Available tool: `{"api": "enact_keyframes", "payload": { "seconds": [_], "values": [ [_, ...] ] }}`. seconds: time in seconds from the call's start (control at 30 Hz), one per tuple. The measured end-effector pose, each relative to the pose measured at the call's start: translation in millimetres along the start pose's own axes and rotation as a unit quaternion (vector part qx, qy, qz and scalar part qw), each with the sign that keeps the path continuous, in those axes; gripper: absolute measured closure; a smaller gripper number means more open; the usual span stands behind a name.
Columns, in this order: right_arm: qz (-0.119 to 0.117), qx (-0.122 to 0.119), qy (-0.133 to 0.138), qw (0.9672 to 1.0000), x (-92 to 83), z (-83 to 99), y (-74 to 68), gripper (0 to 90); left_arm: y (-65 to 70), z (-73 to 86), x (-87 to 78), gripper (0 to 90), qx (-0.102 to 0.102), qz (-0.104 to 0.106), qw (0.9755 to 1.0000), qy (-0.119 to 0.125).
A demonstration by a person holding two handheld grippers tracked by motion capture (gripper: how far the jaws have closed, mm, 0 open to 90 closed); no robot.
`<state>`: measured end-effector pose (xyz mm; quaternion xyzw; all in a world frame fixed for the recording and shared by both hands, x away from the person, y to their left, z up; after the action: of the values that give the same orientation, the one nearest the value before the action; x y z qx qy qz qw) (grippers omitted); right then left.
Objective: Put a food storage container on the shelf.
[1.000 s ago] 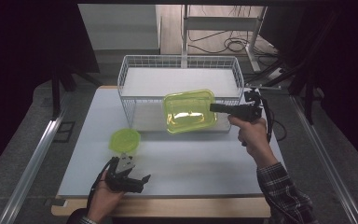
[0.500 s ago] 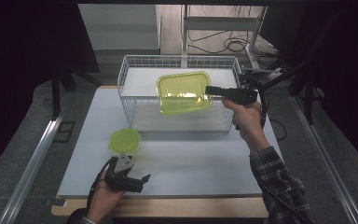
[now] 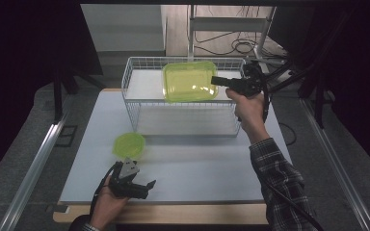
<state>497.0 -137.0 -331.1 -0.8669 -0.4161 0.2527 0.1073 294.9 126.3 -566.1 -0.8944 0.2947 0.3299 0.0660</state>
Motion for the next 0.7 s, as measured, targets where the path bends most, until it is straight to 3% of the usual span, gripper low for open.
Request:
{"api": "enact_keyframes", "payload": {
  "seconds": [0.2,0.7],
  "values": [
    [0.019,0.006,0.002,0.9998,3.9,-2.3,9.6,79.5,0.3,0.2,0.5,4.2,0.002,-0.001,1.0000,-0.002],
    [0.038,0.021,-0.006,0.9990,16.1,0.8,22.9,78.2,0.0,0.7,1.2,4.2,0.005,-0.001,1.0000,-0.002]
  ]
}}
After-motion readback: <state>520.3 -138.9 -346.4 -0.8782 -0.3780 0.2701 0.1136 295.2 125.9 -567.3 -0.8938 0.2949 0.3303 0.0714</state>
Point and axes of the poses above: each handheld gripper's, and its own axes: x roughly forward along the jaws, z roughly out of its underside, y roughly to its right, the point moved 7 cm from there along x, roughly forward along the jaws, and after that the axes turned 7 degrees about -x, right-handed, at the moved point
